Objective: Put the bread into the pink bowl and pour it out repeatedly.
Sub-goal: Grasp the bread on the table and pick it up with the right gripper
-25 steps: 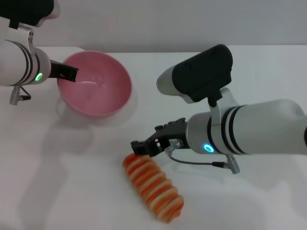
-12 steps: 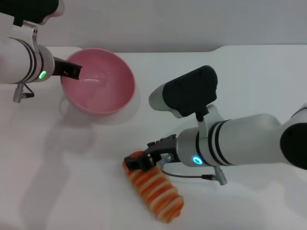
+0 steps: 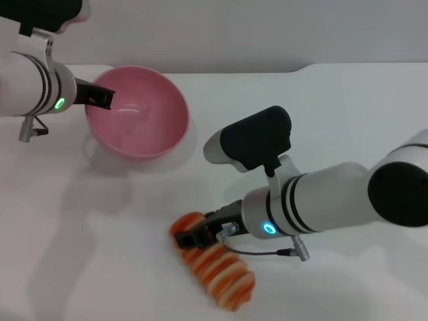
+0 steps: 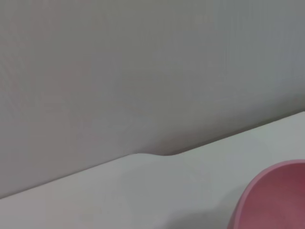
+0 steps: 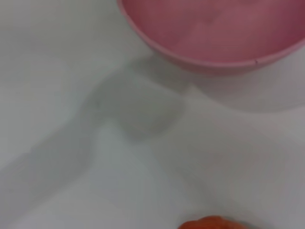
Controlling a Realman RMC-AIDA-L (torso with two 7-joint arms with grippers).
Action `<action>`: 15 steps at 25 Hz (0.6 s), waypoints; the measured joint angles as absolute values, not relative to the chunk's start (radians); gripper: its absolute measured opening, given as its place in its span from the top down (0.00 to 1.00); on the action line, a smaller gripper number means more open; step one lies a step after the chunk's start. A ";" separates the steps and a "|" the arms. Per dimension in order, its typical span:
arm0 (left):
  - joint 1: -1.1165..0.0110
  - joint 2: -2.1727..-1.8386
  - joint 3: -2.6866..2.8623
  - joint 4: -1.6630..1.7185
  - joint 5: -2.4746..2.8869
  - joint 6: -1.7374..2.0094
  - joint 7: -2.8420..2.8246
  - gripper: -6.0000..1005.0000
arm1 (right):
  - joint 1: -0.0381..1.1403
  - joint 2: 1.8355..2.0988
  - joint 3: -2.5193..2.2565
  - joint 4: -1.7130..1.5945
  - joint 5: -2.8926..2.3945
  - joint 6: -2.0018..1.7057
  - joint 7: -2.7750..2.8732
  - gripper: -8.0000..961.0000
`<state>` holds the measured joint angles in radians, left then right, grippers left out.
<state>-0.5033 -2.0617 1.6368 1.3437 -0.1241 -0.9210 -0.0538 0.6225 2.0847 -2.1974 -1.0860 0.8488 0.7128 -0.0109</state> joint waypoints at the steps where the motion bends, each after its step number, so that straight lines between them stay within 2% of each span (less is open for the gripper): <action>1: -0.503 -2.062 1.637 1.344 -0.124 -0.920 -0.054 0.95 | 0.625 2.084 -2.200 -1.085 0.850 0.714 -0.022 0.24; 3: -0.503 -2.062 1.637 1.344 -0.125 -0.920 -0.054 0.95 | 0.611 2.082 -2.204 -1.113 0.847 0.722 -0.051 0.24; 8: -0.502 -2.062 1.641 1.343 -0.124 -0.916 -0.053 0.95 | 0.568 2.079 -2.174 -1.183 0.806 0.734 -0.078 0.37; 15: -0.502 -2.061 1.647 1.323 -0.124 -0.895 -0.053 0.95 | 0.539 2.073 -2.132 -1.276 0.772 0.777 -0.080 0.45</action>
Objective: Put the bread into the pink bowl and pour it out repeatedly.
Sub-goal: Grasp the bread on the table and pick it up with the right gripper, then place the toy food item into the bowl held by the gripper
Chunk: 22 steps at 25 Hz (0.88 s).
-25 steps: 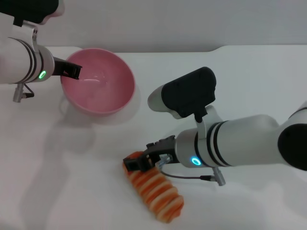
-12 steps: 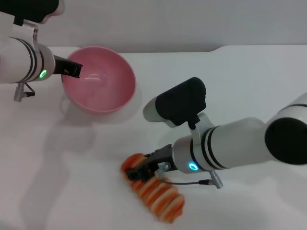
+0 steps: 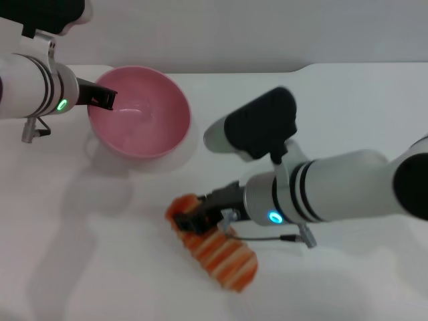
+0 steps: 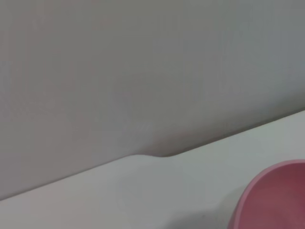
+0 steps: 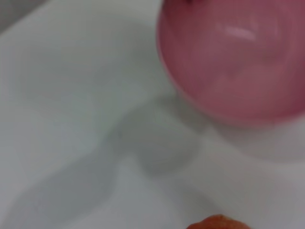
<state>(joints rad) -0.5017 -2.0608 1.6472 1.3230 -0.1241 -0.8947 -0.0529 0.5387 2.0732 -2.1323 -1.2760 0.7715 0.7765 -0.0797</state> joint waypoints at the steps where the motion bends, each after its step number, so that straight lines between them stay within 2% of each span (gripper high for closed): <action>1: -0.502 -2.061 1.647 1.323 -0.124 -0.895 -0.053 0.95 | 0.524 2.073 -2.117 -1.316 0.752 0.797 -0.080 0.45; 11: -0.489 -2.063 1.666 1.310 -0.141 -0.881 -0.053 0.95 | 0.404 2.079 -1.952 -1.759 0.469 0.967 -0.078 0.53; 22: -0.481 -2.063 1.751 1.341 -0.228 -0.879 -0.052 0.95 | 0.408 2.078 -1.952 -1.724 0.353 0.849 -0.080 0.63</action>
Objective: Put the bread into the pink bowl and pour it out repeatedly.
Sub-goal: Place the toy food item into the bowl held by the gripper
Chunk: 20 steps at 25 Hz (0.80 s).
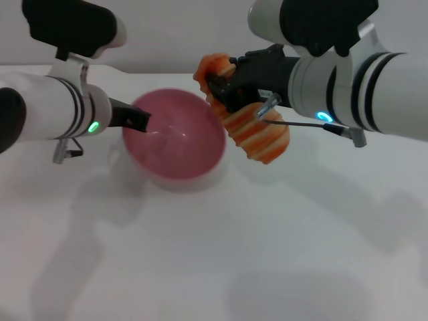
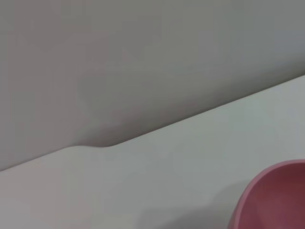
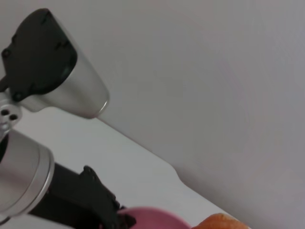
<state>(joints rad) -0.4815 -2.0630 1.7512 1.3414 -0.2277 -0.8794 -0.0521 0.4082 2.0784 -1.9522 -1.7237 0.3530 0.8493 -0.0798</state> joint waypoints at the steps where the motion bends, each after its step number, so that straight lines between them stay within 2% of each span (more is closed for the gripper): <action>1: -0.481 -2.063 1.759 1.346 -0.231 -0.879 -0.052 0.95 | 0.410 2.078 -1.955 -1.715 0.352 0.836 -0.081 0.64; 6: -0.484 -2.063 1.785 1.373 -0.262 -0.882 -0.052 0.95 | 0.415 2.078 -1.984 -1.656 0.322 0.741 -0.114 0.69; 20: -0.478 -2.063 1.821 1.421 -0.281 -0.889 -0.051 0.95 | 0.437 2.075 -2.011 -1.554 0.315 0.599 -0.120 0.72</action>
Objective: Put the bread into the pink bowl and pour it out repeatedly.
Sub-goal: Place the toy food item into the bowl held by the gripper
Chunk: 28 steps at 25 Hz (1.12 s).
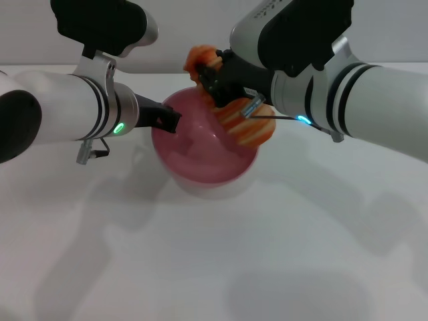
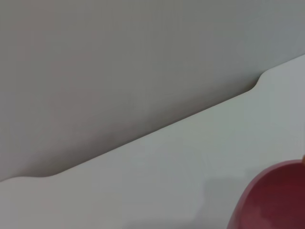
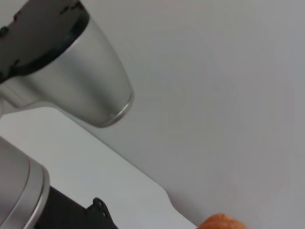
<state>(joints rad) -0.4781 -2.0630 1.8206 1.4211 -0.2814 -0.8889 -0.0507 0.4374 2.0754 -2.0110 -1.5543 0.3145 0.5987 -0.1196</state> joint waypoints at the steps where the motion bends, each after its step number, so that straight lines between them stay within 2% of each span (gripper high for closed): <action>1: -0.478 -2.063 1.821 1.422 -0.282 -0.889 -0.051 0.95 | 0.437 2.075 -2.012 -1.551 0.316 0.594 -0.120 0.73; 5: -0.479 -2.063 1.821 1.422 -0.286 -0.890 -0.051 0.95 | 0.440 2.077 -2.017 -1.531 0.321 0.581 -0.116 0.74; 11: -0.479 -2.062 1.821 1.422 -0.292 -0.886 -0.050 0.95 | 0.435 2.079 -2.025 -1.531 0.334 0.584 -0.113 0.68; 17: -0.479 -2.060 1.816 1.422 -0.292 -0.884 -0.048 0.95 | 0.430 2.080 -2.018 -1.542 0.340 0.592 -0.109 0.42; 24: -0.470 -2.060 1.812 1.416 -0.280 -0.852 -0.046 0.95 | 0.377 2.080 -1.941 -1.578 0.276 0.586 0.013 0.28; 28: -0.440 -2.058 1.787 1.414 -0.256 -0.761 -0.005 0.95 | 0.291 2.081 -1.860 -1.624 0.204 0.588 0.052 0.28</action>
